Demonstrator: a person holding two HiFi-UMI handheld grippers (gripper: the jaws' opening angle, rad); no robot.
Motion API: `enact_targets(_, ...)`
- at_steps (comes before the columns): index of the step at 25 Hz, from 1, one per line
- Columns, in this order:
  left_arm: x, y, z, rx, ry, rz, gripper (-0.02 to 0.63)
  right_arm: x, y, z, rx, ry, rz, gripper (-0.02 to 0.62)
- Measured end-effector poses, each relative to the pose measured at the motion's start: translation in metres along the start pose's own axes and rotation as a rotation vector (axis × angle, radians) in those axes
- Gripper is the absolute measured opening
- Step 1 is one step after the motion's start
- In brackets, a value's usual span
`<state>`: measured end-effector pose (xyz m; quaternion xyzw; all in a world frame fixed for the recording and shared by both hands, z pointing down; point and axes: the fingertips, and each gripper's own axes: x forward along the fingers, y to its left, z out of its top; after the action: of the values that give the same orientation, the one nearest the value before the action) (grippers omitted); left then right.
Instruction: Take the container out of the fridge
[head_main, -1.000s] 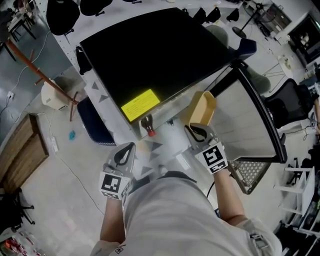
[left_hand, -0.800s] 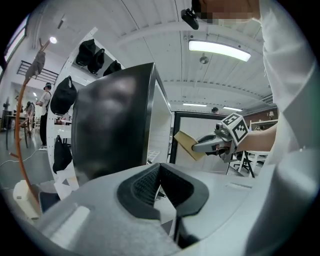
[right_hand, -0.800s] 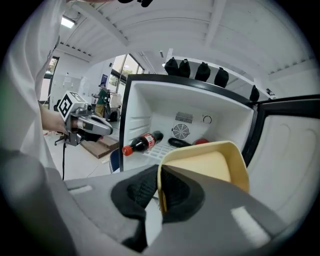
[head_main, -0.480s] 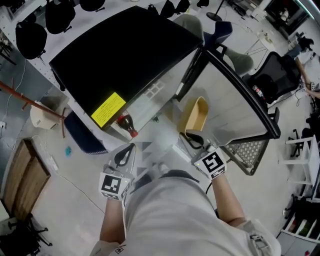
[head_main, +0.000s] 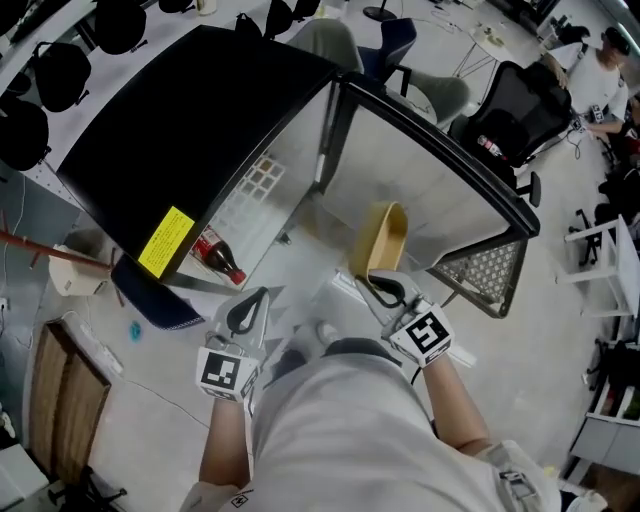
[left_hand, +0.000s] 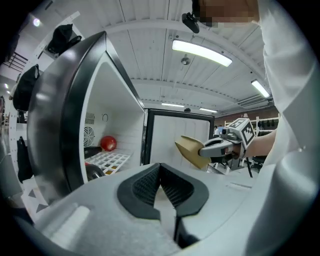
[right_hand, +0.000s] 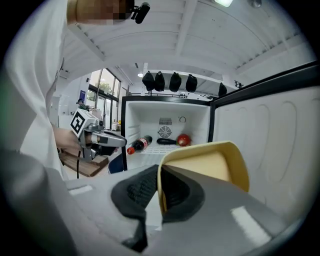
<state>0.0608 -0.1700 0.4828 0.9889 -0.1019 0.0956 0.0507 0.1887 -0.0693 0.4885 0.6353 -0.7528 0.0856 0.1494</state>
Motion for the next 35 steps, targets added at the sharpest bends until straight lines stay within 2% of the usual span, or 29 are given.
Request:
enact_targets(6,0.013,-0.011,0.005,-0.002,-0.007,-0.051,0.008,-0.015,0.007,0.001,0.015,-0.036,-0.014,0.014)
enact_targets(17,0.021,-0.018,0.008,0.013,-0.007,-0.083,0.008,-0.022,0.008,-0.011,0.060,-0.056,-0.031,0.014)
enact_targets(22,0.022,-0.018,0.011,0.016,-0.003,-0.073,0.008,-0.020,0.005,-0.018,0.073,-0.021,-0.023,0.014)
enact_targets(35,0.020,-0.015,0.007,0.015,0.005,-0.048,0.008,-0.010,0.005,-0.012,0.067,-0.036,0.009,0.014)
